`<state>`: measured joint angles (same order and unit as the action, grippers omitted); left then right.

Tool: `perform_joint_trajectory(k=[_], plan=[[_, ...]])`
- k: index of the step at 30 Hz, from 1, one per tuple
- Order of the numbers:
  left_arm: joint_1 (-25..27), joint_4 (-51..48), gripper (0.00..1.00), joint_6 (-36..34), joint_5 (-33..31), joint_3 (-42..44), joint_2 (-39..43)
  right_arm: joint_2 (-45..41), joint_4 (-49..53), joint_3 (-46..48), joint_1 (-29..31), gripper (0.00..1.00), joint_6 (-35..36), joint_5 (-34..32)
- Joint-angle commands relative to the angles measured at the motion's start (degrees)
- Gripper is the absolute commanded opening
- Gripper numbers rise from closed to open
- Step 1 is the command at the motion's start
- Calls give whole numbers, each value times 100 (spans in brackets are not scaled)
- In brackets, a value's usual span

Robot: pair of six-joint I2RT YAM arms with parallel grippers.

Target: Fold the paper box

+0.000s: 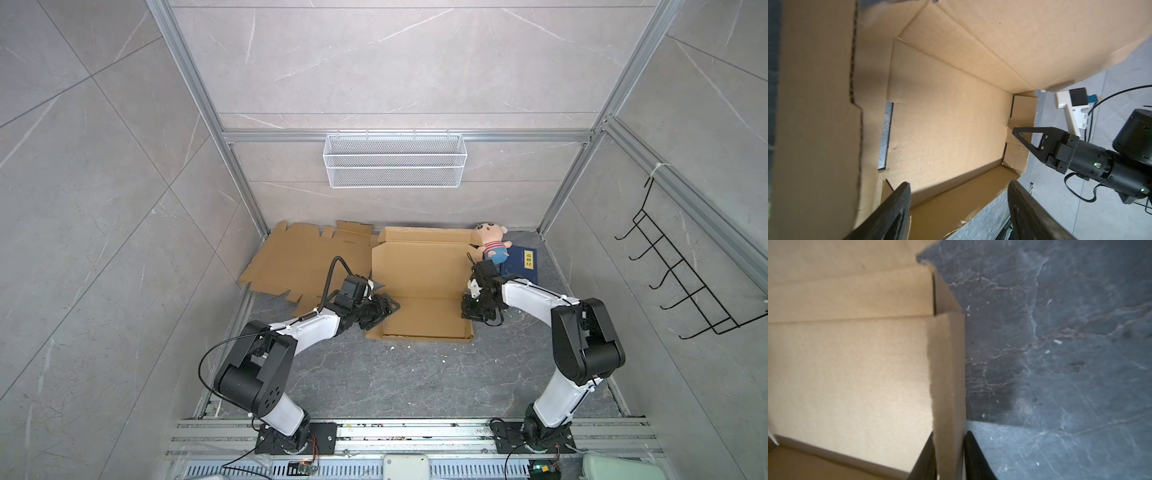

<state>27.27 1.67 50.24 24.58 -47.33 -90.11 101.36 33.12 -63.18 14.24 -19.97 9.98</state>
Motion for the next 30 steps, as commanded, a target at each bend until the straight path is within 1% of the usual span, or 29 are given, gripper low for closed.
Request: perform_joint_trajectory(k=[1,5,8,11,17,20,24,30], plan=[[-439,-781,79,-667,-1,-163,612,-16,53,56,4,26,-31,-188],[-961,-940,81,-968,242,-34,588,24,134,-29,-26,26,78,-311],[-1199,-725,83,-1077,384,-16,319,65,135,-62,-50,26,106,-300],[-1206,-347,84,-1068,576,-74,-50,103,118,-74,-50,26,107,-264],[-1169,719,87,-537,928,122,-554,121,71,-15,-50,26,98,-237],[-995,1017,87,-343,961,165,-633,120,46,6,-52,26,80,-218],[-951,1468,87,-1,1112,283,-716,127,27,-17,-53,25,60,-190],[-945,1564,87,264,1250,166,-509,103,54,-50,-56,25,66,-187]])
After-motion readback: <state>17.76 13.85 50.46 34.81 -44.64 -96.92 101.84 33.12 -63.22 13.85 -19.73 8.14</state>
